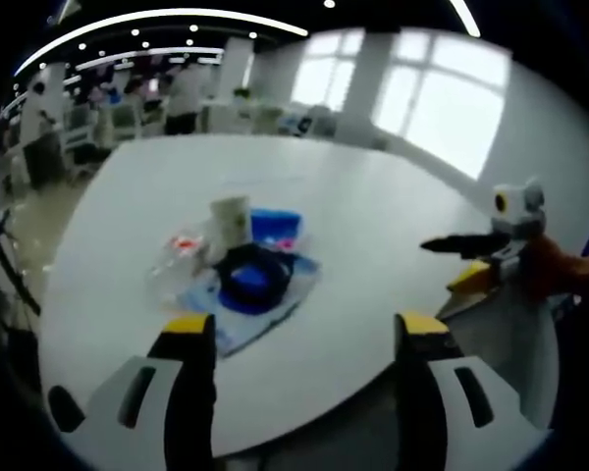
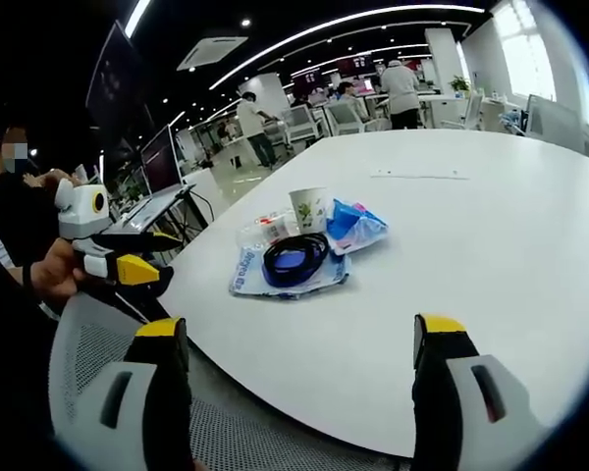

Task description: Arrange the tabletop items into an orderly group along one side of the table until the central work area is clear of visible clutter.

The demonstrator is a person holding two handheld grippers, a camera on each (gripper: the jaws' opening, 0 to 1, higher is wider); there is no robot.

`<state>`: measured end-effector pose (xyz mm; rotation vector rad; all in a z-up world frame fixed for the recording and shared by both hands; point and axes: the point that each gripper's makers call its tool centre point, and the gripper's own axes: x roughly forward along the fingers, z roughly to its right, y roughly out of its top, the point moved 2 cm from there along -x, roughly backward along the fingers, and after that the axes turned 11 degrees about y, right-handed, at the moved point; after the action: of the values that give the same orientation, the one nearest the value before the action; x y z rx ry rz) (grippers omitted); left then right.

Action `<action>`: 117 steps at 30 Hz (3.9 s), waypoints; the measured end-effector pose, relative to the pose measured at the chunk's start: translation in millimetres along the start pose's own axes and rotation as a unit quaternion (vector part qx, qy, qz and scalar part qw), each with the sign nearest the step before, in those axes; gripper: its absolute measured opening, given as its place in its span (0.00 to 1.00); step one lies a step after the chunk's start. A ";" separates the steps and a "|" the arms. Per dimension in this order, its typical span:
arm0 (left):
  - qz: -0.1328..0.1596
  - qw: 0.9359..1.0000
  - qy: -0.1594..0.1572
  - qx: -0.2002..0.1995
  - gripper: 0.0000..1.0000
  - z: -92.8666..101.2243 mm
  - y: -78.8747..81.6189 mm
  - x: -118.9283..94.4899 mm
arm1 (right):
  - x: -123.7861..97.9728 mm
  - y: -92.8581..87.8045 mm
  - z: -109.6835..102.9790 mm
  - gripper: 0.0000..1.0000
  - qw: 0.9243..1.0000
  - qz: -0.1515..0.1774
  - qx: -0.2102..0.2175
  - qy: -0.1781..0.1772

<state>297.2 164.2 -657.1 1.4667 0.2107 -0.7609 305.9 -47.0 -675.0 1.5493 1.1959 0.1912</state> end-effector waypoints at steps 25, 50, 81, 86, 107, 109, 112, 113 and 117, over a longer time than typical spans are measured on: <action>-0.022 0.999 -0.020 0.009 0.67 8.4 -5.1 5.2 | -4.1 4.8 5.5 0.93 1.000 0.010 -0.006 -0.018; -0.075 0.993 -0.011 0.090 0.66 -45.9 2.0 38.7 | -5.9 4.6 8.6 0.93 1.000 0.007 -0.009 -0.022; -0.094 0.992 0.033 0.076 0.62 -96.0 23.4 90.1 | -11.2 5.7 15.6 0.94 0.999 0.014 0.002 -0.045; -0.092 0.992 0.044 0.071 0.62 -104.9 29.2 93.8 | -10.0 3.8 15.1 0.94 0.999 0.010 0.002 -0.043; -0.109 0.987 0.044 0.109 0.61 -120.5 55.1 130.9 | -10.3 1.5 17.2 0.94 0.999 0.002 0.006 -0.044; -0.112 0.986 0.041 0.112 0.61 -122.6 58.3 136.6 | -10.3 1.0 17.2 0.94 0.999 0.000 0.006 -0.045; -0.117 0.985 0.037 0.123 0.61 -122.2 60.8 143.1 | -10.0 0.4 17.1 0.93 0.999 -0.002 0.006 -0.044; -0.119 0.984 0.035 0.127 0.61 -122.0 61.8 146.4 | -9.9 0.2 17.0 0.93 0.999 -0.003 0.006 -0.044; -0.123 0.983 0.031 0.130 0.60 -123.3 64.9 156.8 | -9.5 -0.6 17.8 0.93 0.999 -0.005 0.006 -0.046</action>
<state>491.6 222.9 -709.6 1.7338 0.3561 -0.9696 313.0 -65.8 -677.8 1.5460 1.1353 0.1052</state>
